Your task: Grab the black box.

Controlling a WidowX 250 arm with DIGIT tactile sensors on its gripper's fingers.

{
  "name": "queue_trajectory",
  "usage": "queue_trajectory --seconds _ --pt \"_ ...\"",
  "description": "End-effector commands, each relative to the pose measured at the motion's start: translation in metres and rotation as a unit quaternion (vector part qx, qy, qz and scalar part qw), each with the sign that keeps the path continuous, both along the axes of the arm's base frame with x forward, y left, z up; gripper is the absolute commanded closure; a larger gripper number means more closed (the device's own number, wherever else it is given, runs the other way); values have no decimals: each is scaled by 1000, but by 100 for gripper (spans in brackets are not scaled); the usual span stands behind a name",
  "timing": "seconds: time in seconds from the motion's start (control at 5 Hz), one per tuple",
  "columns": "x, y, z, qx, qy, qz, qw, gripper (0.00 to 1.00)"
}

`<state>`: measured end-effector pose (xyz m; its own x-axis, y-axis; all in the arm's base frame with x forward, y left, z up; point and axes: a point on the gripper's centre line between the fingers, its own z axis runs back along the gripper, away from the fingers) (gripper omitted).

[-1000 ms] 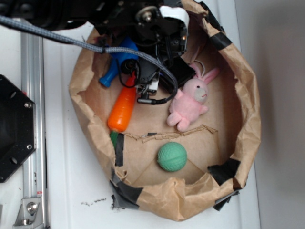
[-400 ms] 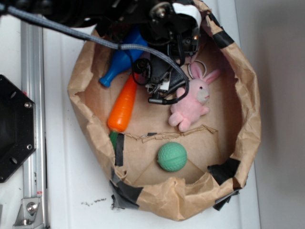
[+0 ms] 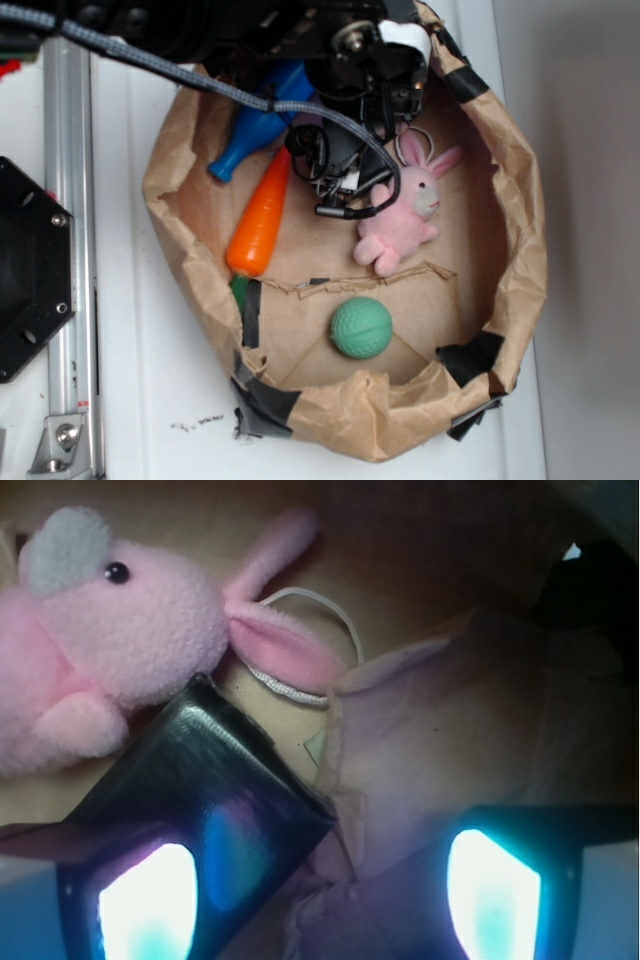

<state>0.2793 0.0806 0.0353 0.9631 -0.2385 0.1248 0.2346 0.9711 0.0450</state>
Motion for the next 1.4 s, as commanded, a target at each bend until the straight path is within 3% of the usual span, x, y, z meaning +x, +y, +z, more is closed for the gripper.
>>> queue_trajectory --seconds 0.0,0.2,0.4,0.6,0.8,1.2 --pt "0 -9 17 -23 18 51 998 0" --pt "-5 -3 31 -19 11 124 992 0" --pt "-8 -7 35 -38 4 195 980 0" --pt "-8 -7 31 -42 -12 302 952 0" --pt "-7 -9 21 -39 -19 339 940 0" --pt "-1 -25 -11 -68 -2 328 942 0"
